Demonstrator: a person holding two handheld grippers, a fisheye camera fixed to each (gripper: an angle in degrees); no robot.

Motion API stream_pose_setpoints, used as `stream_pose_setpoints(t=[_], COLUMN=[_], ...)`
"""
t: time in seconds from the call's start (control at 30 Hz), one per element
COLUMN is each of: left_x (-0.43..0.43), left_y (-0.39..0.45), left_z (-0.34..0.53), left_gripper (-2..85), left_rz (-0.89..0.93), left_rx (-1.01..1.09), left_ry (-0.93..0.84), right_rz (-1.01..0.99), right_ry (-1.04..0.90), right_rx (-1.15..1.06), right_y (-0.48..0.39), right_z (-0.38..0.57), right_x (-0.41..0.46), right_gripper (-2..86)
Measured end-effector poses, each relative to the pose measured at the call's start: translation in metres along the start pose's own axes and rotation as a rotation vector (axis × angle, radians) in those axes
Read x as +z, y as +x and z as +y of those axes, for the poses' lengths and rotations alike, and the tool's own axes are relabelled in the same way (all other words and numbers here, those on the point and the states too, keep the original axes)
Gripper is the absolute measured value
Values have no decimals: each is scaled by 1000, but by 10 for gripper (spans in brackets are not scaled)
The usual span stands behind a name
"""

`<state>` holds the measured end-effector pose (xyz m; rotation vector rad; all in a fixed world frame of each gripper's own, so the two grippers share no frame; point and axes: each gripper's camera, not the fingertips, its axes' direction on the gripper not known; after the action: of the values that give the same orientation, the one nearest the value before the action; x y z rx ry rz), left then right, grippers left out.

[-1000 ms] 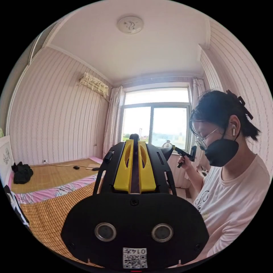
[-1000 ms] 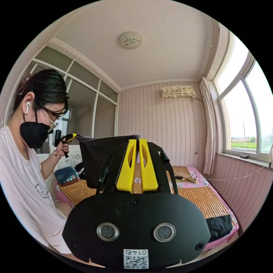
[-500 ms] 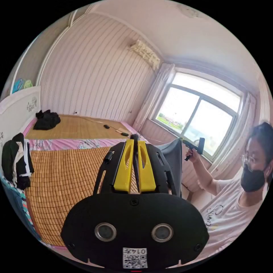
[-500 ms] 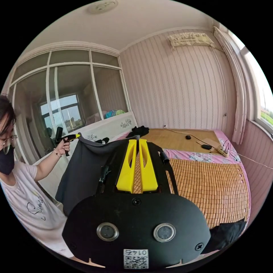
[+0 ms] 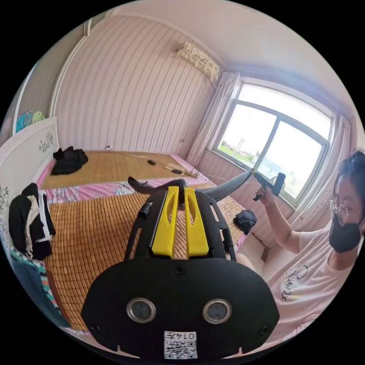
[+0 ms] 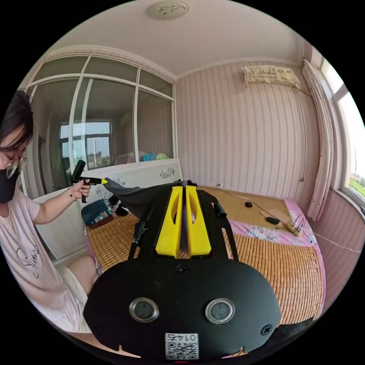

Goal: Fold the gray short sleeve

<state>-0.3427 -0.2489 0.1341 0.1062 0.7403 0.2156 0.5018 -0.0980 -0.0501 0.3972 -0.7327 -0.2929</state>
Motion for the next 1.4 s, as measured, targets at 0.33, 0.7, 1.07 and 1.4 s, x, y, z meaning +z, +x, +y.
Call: stream_pose_setpoints(t=[0.33, 0.7, 1.07, 1.4], left_x=[155, 204, 206, 217], left_y=[-85, -86, -112, -94], left_z=[176, 239, 263, 250], left_gripper=[12, 32, 51, 44], left_rz=[143, 181, 172, 20], left_rx=[-330, -328, -440, -255], left_ry=[-459, -707, -795, -684], right_rz=[13, -9, 89, 48], right_ry=[-605, -910, -976, -980], right_rx=[290, 254, 248, 107], right_y=[43, 50, 55, 39], right_z=[188, 251, 277, 272], right_x=[143, 223, 279, 370], right_gripper=[6, 3, 5, 66])
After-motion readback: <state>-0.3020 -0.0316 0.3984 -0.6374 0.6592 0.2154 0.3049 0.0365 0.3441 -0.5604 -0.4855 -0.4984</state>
